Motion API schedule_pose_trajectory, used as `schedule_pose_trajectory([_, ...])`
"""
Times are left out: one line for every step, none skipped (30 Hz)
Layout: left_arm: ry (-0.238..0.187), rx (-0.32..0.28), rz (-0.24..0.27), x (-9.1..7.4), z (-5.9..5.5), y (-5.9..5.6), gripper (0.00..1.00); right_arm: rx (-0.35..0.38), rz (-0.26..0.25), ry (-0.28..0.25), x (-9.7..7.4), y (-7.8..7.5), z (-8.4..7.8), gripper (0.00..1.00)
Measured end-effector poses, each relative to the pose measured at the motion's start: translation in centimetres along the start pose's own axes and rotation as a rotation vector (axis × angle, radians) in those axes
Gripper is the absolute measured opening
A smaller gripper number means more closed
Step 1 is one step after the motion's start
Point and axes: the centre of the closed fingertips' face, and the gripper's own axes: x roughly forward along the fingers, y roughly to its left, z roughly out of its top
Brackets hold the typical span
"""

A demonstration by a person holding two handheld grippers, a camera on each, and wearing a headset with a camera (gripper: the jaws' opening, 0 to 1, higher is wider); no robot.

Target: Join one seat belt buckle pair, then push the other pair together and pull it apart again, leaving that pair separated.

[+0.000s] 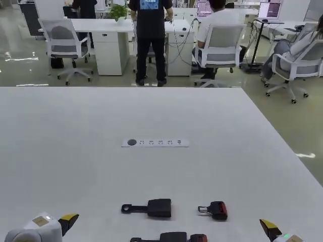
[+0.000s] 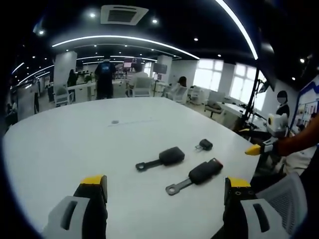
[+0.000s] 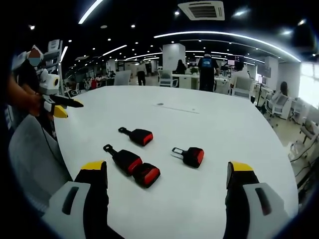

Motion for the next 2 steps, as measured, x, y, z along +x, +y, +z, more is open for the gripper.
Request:
schedule_pose_trajectory([-0.002, 0.000, 0.001, -0.03, 0.02, 0.12, 1.00, -0.003, 0.001, 0.000, -0.04, 0.03, 0.01, 0.99])
schedule_pose_trajectory([-0.006, -0.001, 0.002, -0.13, 0.08, 0.19, 1.00, -0.006, 0.002, 0.001, -0.03, -0.07, -0.04, 0.99])
